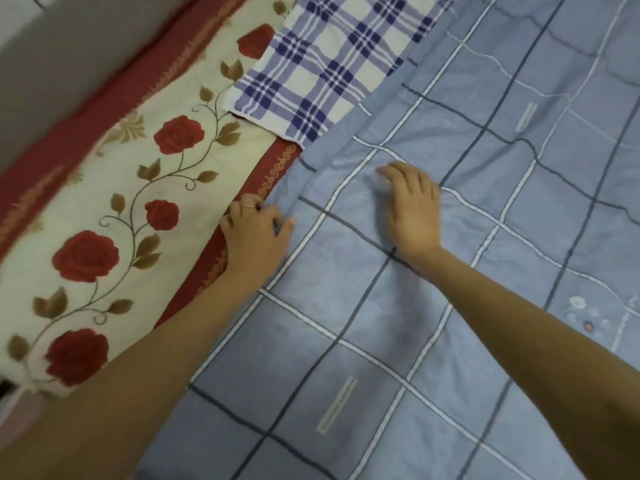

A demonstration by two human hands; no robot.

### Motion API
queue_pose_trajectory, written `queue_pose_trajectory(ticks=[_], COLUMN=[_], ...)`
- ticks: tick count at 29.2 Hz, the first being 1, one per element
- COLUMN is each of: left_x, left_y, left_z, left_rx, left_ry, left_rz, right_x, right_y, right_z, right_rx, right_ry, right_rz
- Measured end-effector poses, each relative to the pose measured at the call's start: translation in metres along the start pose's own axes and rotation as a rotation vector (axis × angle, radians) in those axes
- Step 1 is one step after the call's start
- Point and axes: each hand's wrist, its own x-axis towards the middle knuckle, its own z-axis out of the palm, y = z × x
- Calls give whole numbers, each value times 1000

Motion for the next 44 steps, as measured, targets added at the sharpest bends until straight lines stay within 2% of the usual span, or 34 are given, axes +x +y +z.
queue_pose_trajectory(ticks=[4,6,8,13,17,21,25,29,35,40,44], left_x=[-16,-18,-16,-12,-12,-11,-1,1,16,10,10], left_y=[-11,-11,-11,-10,-15,-17,-22,-29,-32,-32,-13], left_z=[6,9,9,9,11,11,5,4,3,13,16], left_rx=[-41,-78,-145,-190,-244,-303,-362,-312,-291,-89,166], left_ry=[7,26,62,101,119,137,165,156,196,169,115], left_rz=[-23,-103,-150,-119,-127,-92,-156,-173,-230,-243,-321], right_x=[79,106,124,142,152,155,150,148,156,144,131], right_y=[-26,-36,-41,-38,-41,-44,-51,-57,-59,-61,-40], right_z=[11,14,15,19,19,21,32,46,53,61,35], right_rx=[-71,-162,-253,-342,-322,-132,-22,-76,-12,40,194], right_ry=[-547,-717,-781,-933,-1024,-890,-769,-781,-653,-726,-542], right_rz=[-164,-203,-248,-160,-276,-239,-146,-128,-121,-165,-161])
